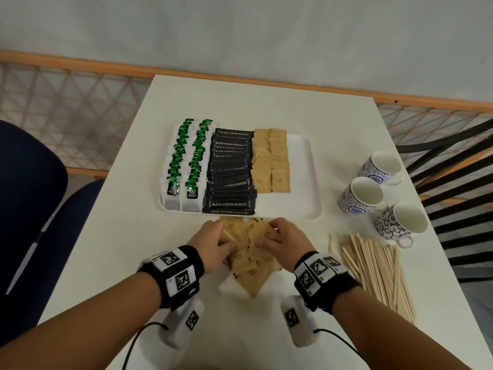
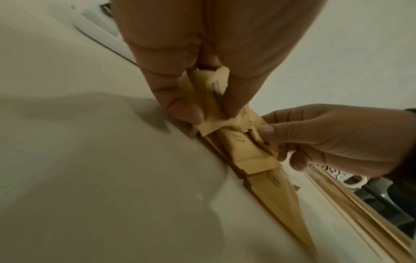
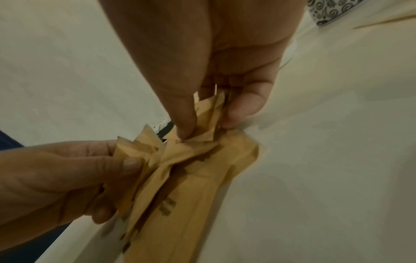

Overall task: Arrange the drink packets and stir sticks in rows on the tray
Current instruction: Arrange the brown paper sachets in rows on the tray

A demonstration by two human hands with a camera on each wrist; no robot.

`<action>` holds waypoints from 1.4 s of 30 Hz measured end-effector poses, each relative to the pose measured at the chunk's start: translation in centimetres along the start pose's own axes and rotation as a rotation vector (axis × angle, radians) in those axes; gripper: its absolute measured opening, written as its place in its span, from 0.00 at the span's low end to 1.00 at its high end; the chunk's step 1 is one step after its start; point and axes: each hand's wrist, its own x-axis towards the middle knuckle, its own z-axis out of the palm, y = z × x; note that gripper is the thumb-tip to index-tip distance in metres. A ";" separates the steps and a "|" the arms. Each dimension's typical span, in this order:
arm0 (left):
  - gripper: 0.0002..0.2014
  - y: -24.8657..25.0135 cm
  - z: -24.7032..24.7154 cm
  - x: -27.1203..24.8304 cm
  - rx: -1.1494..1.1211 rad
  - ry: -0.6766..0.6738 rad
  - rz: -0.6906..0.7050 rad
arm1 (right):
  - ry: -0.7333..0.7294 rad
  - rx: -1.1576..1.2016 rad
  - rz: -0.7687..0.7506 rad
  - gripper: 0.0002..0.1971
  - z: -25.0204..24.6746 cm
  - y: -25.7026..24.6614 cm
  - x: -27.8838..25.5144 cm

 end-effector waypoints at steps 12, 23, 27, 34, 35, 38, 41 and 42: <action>0.34 2.1 1.2 1.7 -0.120 -0.005 -0.088 | 0.026 0.196 0.093 0.07 1.2 -0.1 1.0; 0.31 2.6 0.7 1.9 -0.323 -0.156 -0.038 | -0.061 0.427 0.015 0.10 0.8 -0.4 0.8; 0.28 2.6 1.0 1.8 -0.333 -0.180 -0.022 | -0.048 0.498 0.021 0.10 0.7 -1.3 1.0; 0.16 2.0 -0.4 2.2 -0.434 -0.137 -0.074 | 0.082 0.695 0.115 0.19 -2.9 0.4 1.5; 0.16 2.0 -0.7 2.1 -0.472 -0.130 -0.082 | 0.067 0.673 0.143 0.22 -3.3 0.7 1.5; 0.16 2.1 -2.0 2.1 -0.603 -0.107 -0.096 | 0.056 0.414 0.148 0.17 -4.0 1.5 1.8; 0.15 2.3 -3.4 2.3 -0.718 -0.044 -0.103 | 0.090 0.189 0.063 0.06 -4.8 1.6 2.4; 0.15 2.4 -3.7 2.5 -0.750 -0.027 -0.107 | 0.097 0.181 0.046 0.06 -5.1 1.6 2.7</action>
